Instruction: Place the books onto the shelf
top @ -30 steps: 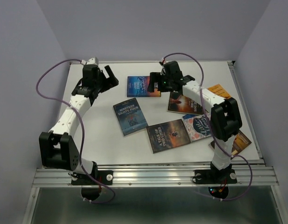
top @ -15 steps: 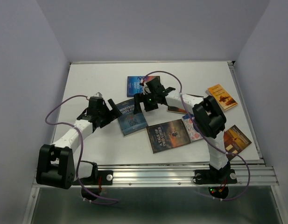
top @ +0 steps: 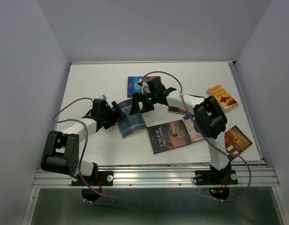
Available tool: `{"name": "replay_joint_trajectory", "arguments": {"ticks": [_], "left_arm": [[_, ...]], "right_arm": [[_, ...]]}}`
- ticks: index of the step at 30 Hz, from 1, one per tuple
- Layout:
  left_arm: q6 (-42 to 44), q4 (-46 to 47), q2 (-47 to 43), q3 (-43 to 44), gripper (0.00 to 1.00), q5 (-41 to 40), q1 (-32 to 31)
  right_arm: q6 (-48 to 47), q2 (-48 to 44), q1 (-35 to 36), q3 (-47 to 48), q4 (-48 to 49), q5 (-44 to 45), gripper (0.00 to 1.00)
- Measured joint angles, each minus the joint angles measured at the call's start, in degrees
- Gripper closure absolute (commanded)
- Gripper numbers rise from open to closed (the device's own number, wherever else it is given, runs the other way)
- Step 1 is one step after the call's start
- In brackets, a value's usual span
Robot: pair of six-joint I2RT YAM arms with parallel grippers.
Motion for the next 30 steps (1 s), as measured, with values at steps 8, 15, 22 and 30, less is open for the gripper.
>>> {"name": "replay_joint_trajectory", "arguments": {"ticks": [8, 15, 22, 30], "left_arm": [[-0.2, 3.0, 1.3, -0.3, 0.05, 1.6, 0.0], [-0.5, 3.9, 1.5, -0.7, 0.05, 1.8, 0.1], [-1.5, 6.0, 1.4, -1.6, 0.05, 1.5, 0.1], [-2.0, 6.4, 1.1, -1.9, 0.06, 1.2, 0.1]], "right_arm": [[2.1, 0.0, 0.0, -1.0, 2.7, -5.5, 0.0], [5.0, 0.0, -0.3, -1.6, 4.0, -6.3, 0.0], [11.2, -0.6, -0.4, -7.1, 7.1, -6.5, 0.0], [15.4, -4.2, -0.4, -13.2, 8.7, -6.6, 0.46]]}}
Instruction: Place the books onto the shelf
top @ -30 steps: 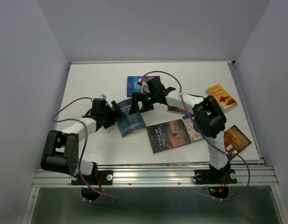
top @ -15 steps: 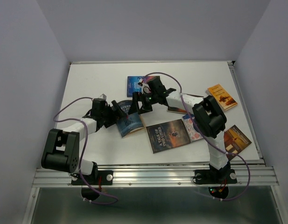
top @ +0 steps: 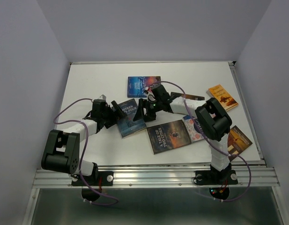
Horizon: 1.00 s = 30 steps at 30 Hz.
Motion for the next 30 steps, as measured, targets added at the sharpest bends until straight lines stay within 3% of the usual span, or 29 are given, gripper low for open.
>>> {"name": "replay_joint_trajectory", "arguments": {"ticks": [2, 7, 10, 30], "left_arm": [[0.0, 0.0, 0.0, 0.0, 0.06, 0.0, 0.0], [0.0, 0.0, 0.0, 0.0, 0.06, 0.0, 0.0], [-0.2, -0.2, -0.2, 0.0, 0.05, -0.1, 0.0], [-4.0, 3.5, -11.5, -5.0, 0.01, 1.3, 0.0]], "right_arm": [[0.3, 0.0, 0.0, -0.1, -0.5, 0.6, 0.67], [0.0, 0.3, 0.1, 0.5, -0.7, 1.5, 0.83], [-0.1, 1.1, 0.1, 1.9, -0.7, 1.4, 0.99], [0.6, -6.8, -0.7, 2.8, 0.0, -1.4, 0.99]]}}
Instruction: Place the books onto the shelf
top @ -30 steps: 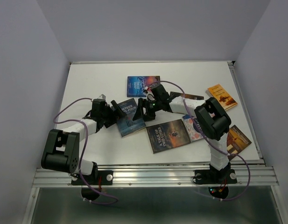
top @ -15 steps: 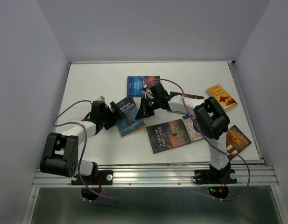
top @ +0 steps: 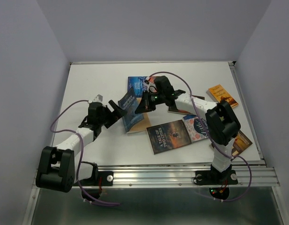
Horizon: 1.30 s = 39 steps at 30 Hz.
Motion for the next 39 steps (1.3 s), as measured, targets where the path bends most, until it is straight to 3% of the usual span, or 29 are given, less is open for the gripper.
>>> {"name": "replay_joint_trajectory", "arguments": {"ticks": [16, 23, 25, 28, 29, 31, 32, 33, 39], "left_arm": [[-0.3, 10.8, 3.2, -2.3, 0.02, 5.9, -0.4], [-0.9, 21.3, 13.5, -2.5, 0.07, 11.5, -1.2], [-1.6, 24.9, 16.7, -2.5, 0.13, 13.4, -2.0], [-2.5, 29.9, 19.6, -2.5, 0.34, 15.5, -3.3], [-2.7, 31.2, 20.2, -2.5, 0.53, 16.1, -3.8], [-2.5, 32.7, 21.0, -2.5, 0.75, 16.3, -5.0], [-2.8, 32.7, 21.3, -2.5, 0.96, 16.3, -5.1], [-3.8, 33.1, 21.6, -2.5, 1.0, 16.3, -5.1], [-4.7, 35.5, 21.6, -2.4, 1.0, 16.7, -5.4]], "right_arm": [[1.8, -4.7, -4.4, -4.6, 1.4, -3.3, 0.99], [3.2, -5.8, -6.8, -8.3, 2.6, -5.0, 0.99], [3.3, -6.1, -7.1, -9.1, 2.9, -5.0, 0.99], [3.7, -6.9, -7.6, -10.3, 3.0, -5.0, 0.99], [3.8, -7.1, -7.7, -10.6, 3.0, -5.0, 0.99], [4.1, -7.3, -8.1, -11.2, 3.2, -5.5, 0.99], [4.3, -7.4, -8.4, -11.3, 3.2, -5.7, 0.99], [4.3, -7.8, -8.8, -11.3, 3.3, -5.9, 0.99], [4.6, -9.3, -9.9, -13.5, 3.4, -6.3, 0.99]]}}
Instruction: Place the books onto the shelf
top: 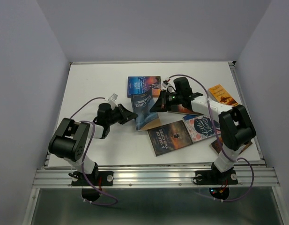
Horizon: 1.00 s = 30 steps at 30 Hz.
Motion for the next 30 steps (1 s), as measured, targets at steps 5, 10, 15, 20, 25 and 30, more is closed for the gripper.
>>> {"name": "replay_joint_trajectory", "arguments": {"ticks": [5, 10, 15, 20, 25, 30], "left_arm": [[-1.1, 1.6, -0.1, -0.1, 1.0, 0.0, -0.4], [-3.1, 1.1, -4.8, -1.6, 1.0, -1.4, -1.0], [-3.0, -4.5, -14.8, -1.5, 1.0, -5.4, -1.5], [-1.9, -13.5, -23.3, 0.8, 1.0, -12.4, -1.4], [-0.2, -20.9, -24.6, 6.8, 1.0, -17.5, -1.3], [0.2, -24.4, -22.2, 15.7, 1.0, -20.7, -1.1]], "right_arm": [[0.1, -0.7, -1.8, -1.3, 0.2, -0.5, 0.62], [-0.9, -0.7, -3.3, -1.6, -0.5, 0.1, 0.0], [-4.2, -0.9, -4.0, 0.0, -5.1, 5.4, 0.0], [-6.9, -3.5, -4.9, 2.1, -11.3, 17.7, 0.0], [-8.7, -7.5, -6.4, 4.4, -15.8, 32.1, 0.0], [-9.7, -10.6, -7.5, 5.2, -17.4, 41.0, 0.0]]}}
